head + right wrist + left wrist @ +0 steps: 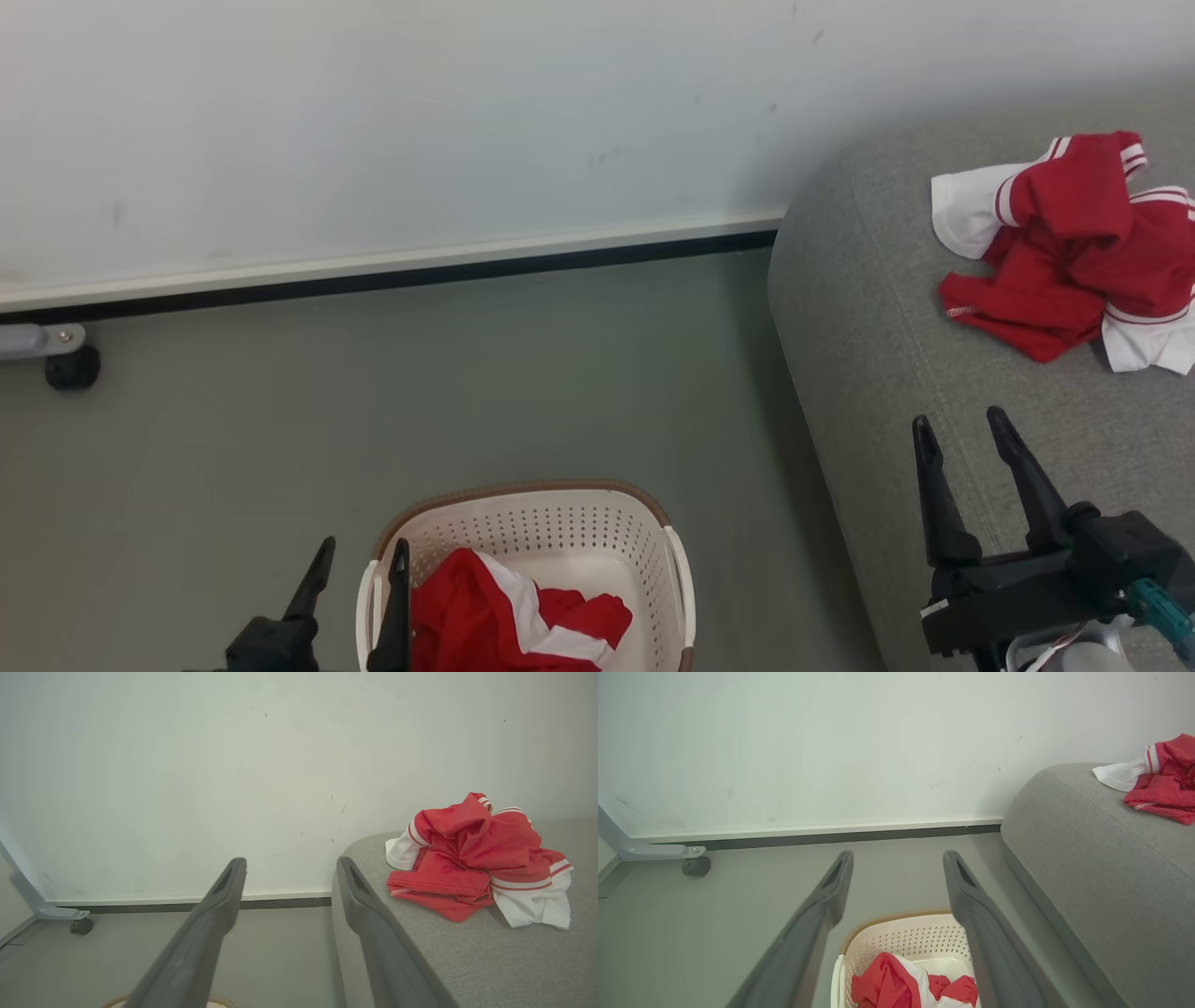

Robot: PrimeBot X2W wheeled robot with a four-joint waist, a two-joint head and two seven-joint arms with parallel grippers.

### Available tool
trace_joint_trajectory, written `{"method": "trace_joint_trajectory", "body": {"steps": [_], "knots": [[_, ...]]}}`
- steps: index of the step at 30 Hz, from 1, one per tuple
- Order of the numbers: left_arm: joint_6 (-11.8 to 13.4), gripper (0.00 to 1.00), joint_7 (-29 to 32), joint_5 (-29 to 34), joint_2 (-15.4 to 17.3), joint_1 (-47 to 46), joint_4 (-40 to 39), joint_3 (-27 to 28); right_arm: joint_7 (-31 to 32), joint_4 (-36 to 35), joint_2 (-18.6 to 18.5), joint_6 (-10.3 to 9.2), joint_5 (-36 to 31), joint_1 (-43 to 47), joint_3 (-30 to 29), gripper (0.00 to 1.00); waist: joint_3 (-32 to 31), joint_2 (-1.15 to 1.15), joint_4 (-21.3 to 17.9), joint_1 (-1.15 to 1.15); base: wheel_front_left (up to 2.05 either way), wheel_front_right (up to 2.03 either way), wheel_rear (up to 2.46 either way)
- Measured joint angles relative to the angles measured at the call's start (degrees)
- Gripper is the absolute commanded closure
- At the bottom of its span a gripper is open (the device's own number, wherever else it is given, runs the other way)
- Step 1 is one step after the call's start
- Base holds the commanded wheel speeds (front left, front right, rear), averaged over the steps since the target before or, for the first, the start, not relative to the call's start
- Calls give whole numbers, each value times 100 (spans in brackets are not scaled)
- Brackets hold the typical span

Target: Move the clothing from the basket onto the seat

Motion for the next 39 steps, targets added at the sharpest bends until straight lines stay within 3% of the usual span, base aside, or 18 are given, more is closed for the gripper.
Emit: {"method": "trace_joint_trajectory", "body": {"steps": [17, 39], "knots": [[-208, 0, 588, 609, -416, -1463, 1560, -880, -14, -501, -119, 0, -319, -966, -200, 0, 1388, 1, -178, 1, 0, 0, 0], [-198, 0, 711, 920, -577, -3218, 3125, -918, 83, -1260, -221, 0, -557, -2107, -423, 0, 3265, 1, -422, 0, 0, 0, 0]]}}
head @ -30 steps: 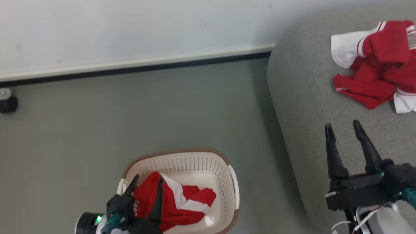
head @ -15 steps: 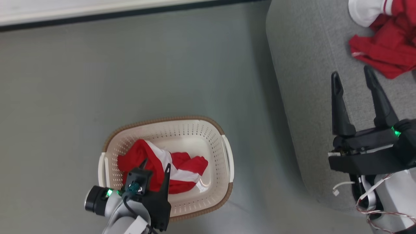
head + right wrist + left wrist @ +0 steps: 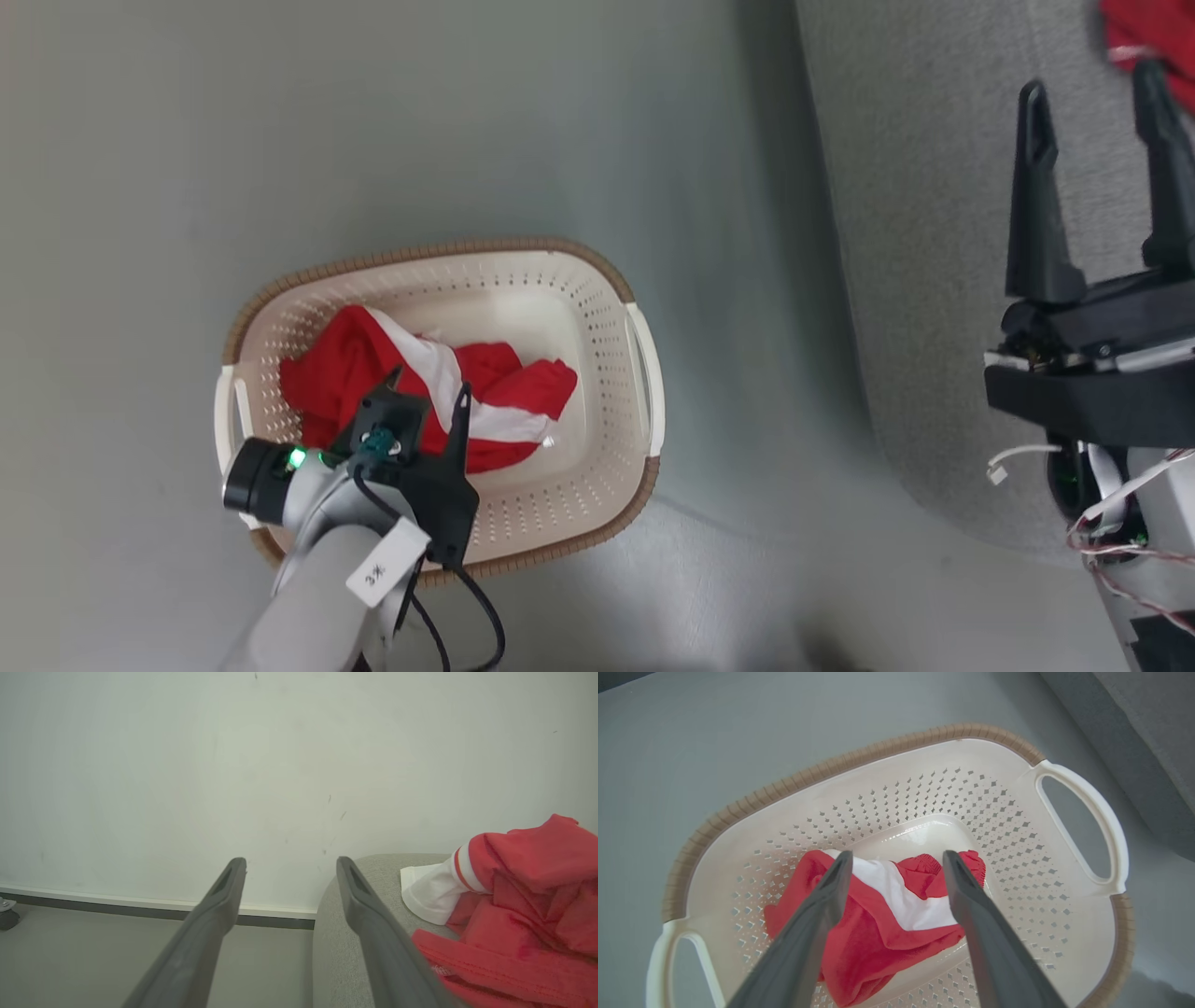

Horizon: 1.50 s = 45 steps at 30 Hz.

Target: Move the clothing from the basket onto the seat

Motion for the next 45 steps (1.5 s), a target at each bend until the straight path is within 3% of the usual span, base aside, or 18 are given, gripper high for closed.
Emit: {"method": "trace_joint_trajectory", "body": {"steps": [18, 30, 31, 33, 34, 41, 45], "knots": [[51, 0, -157, 271, 176, -1176, 759, 51, -10, -337, 7, 0, -156, -814, -211, 0, 1498, 0, 35, 0, 0, 0, 0], [177, 0, -301, 448, 153, -1593, 1329, 82, -56, -144, 122, 0, -265, -1022, -131, 0, 1917, 0, 45, -1, 0, 0, 0], [180, 22, -305, 455, 146, -1605, 1368, 78, -57, -131, 137, 0, -272, -1027, -121, 0, 1924, 0, 41, -1, 0, 0, 0], [200, 92, -359, 488, 131, -1623, 1423, 55, -57, -100, 156, 0, -297, -1051, -107, 0, 1933, -1, 33, -1, 0, 0, 0], [200, 100, -374, 532, 122, -1654, 1458, 42, -58, -75, 160, 0, -298, -1071, -104, 0, 1935, -1, 29, -1, 0, 0, 0], [191, 100, -641, 555, -40, -1702, 1544, -23, -85, 292, 242, 37, -300, -1131, -45, 0, 1796, -1, 21, -1, 0, 0, 0], [21, 100, -764, 555, -112, -1700, 1534, -132, -100, 567, 288, 113, -301, -1143, 32, 0, 1618, -1, 31, -1, 0, 0, 0]]}}
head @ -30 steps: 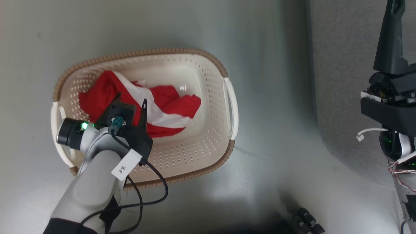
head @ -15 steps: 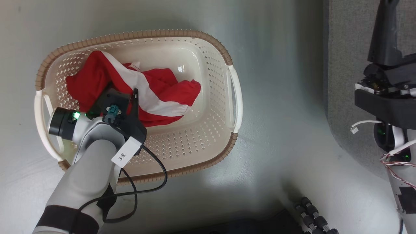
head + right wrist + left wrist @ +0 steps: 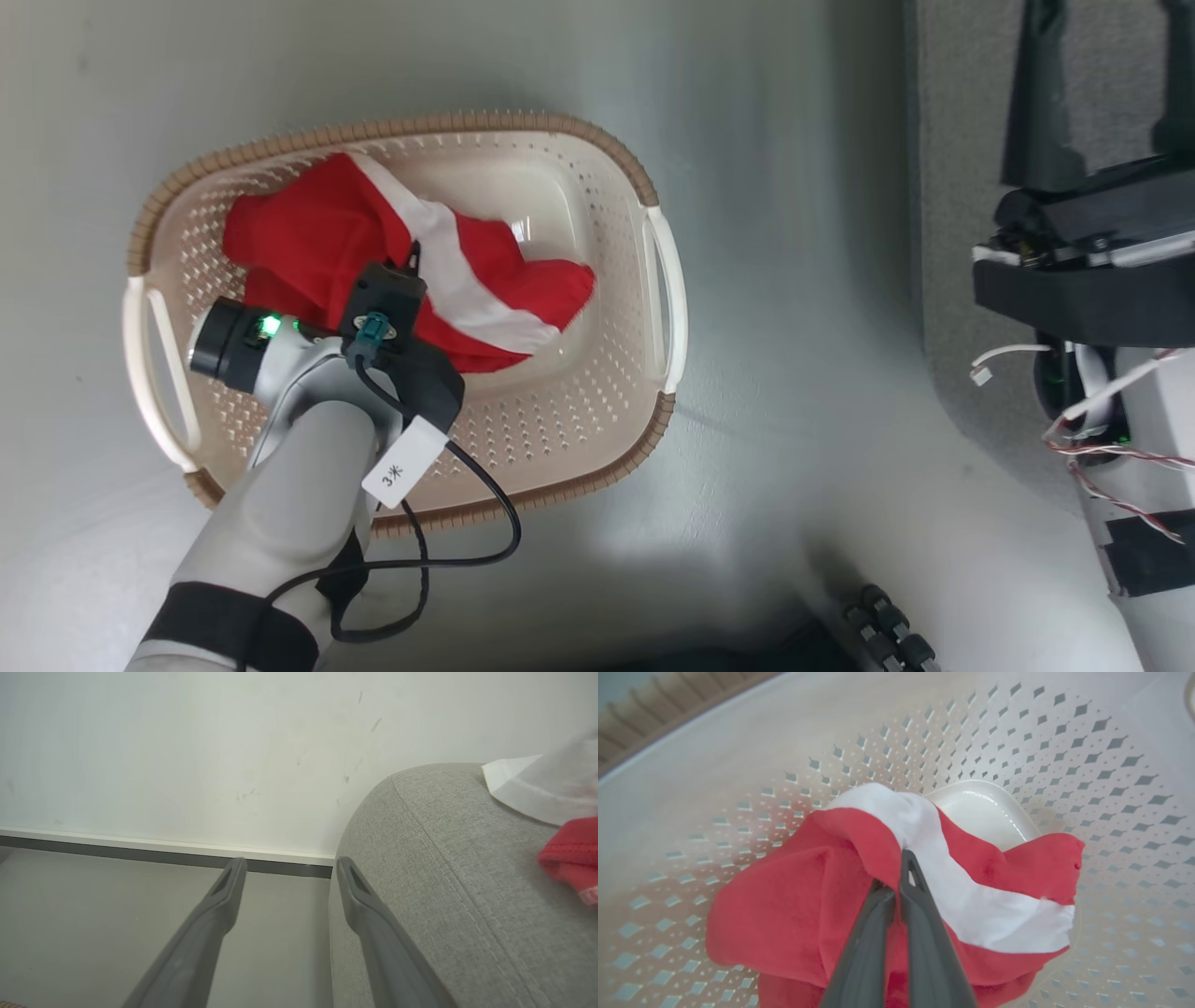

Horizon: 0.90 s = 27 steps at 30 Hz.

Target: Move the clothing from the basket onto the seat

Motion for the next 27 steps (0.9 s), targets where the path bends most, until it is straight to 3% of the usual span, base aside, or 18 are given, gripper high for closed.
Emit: {"method": "trace_joint_trajectory", "body": {"steps": [13, 20, 27], "knots": [[-461, 100, -101, -26, -54, 41, -472, -85, -1, 762, 98, 271, -8, 58, 194, 0, -912, 0, 147, 0, 0, 0, 0], [-837, 100, -101, -63, -22, 33, -1156, -107, -1, 1076, 140, 369, -7, 164, 171, 0, -1471, -1, 324, -1, 0, 0, 0], [-989, 100, -116, -181, 96, -8, -1739, -85, -1, 1359, 224, 435, 23, 354, 113, 0, -2058, -1, 492, -1, 0, 0, 0]]}}
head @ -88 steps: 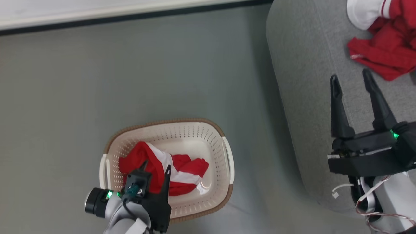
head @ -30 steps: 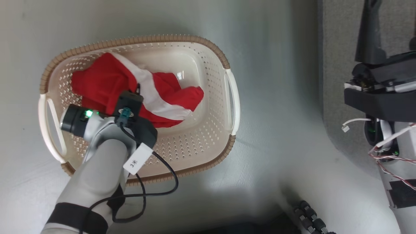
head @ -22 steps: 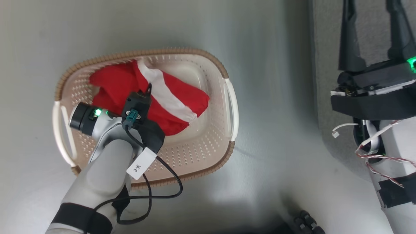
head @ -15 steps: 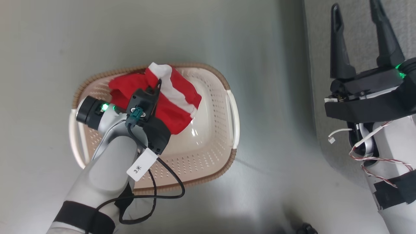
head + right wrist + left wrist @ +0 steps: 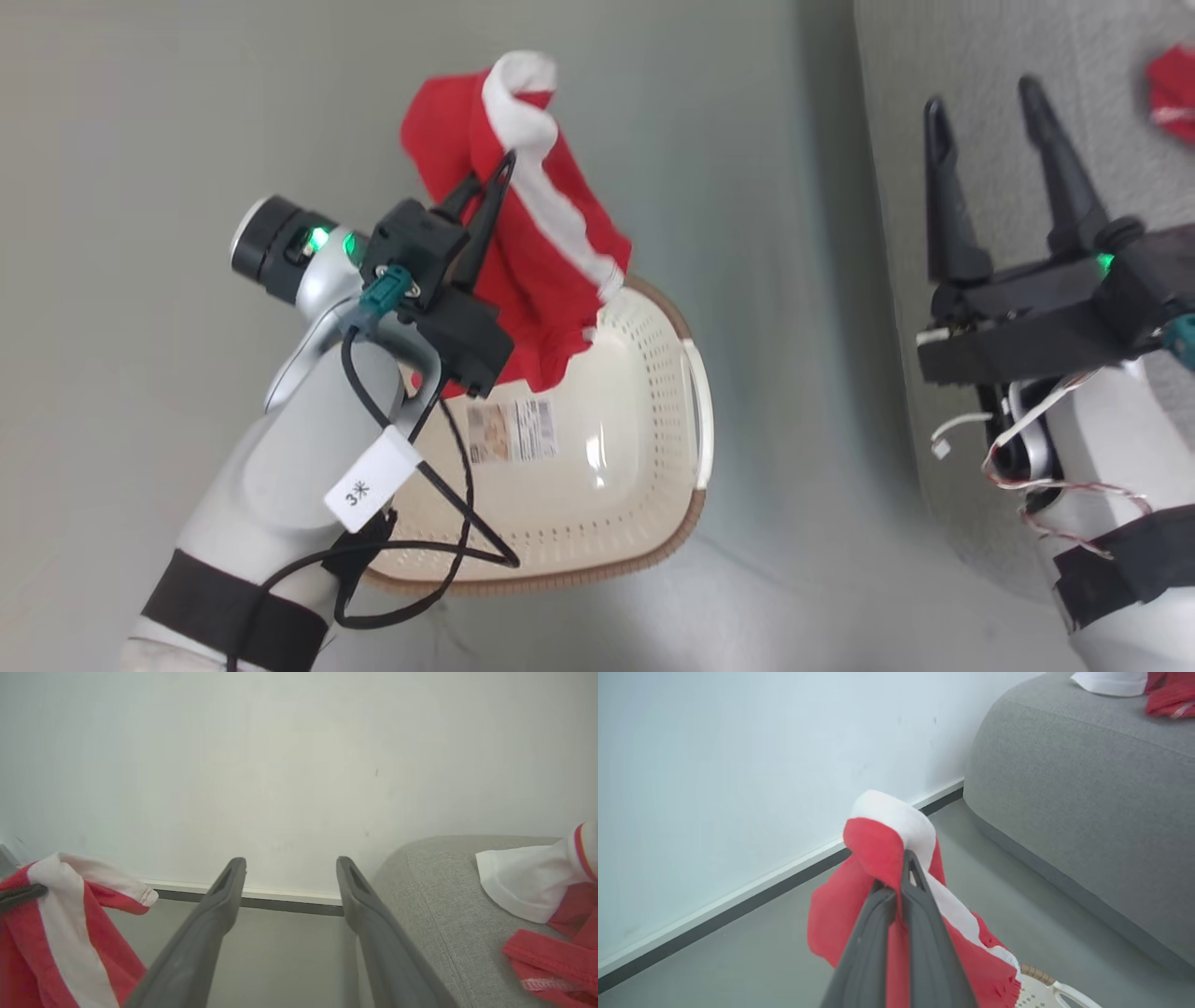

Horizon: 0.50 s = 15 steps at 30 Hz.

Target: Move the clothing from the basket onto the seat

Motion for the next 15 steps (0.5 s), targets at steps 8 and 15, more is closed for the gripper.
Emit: {"method": "trace_joint_trajectory", "body": {"steps": [8, 15], "knots": [[-96, 100, -1, -93, 22, -59, -488, 8, 0, 345, 77, 194, 37, 141, 88, 0, -689, 0, 115, 0, 0, 0, 0], [-145, 100, -1, -188, -21, -219, -572, -35, 1, 695, 211, 463, 19, 151, 400, 0, -1295, 0, 165, 0, 0, 0, 0]]}}
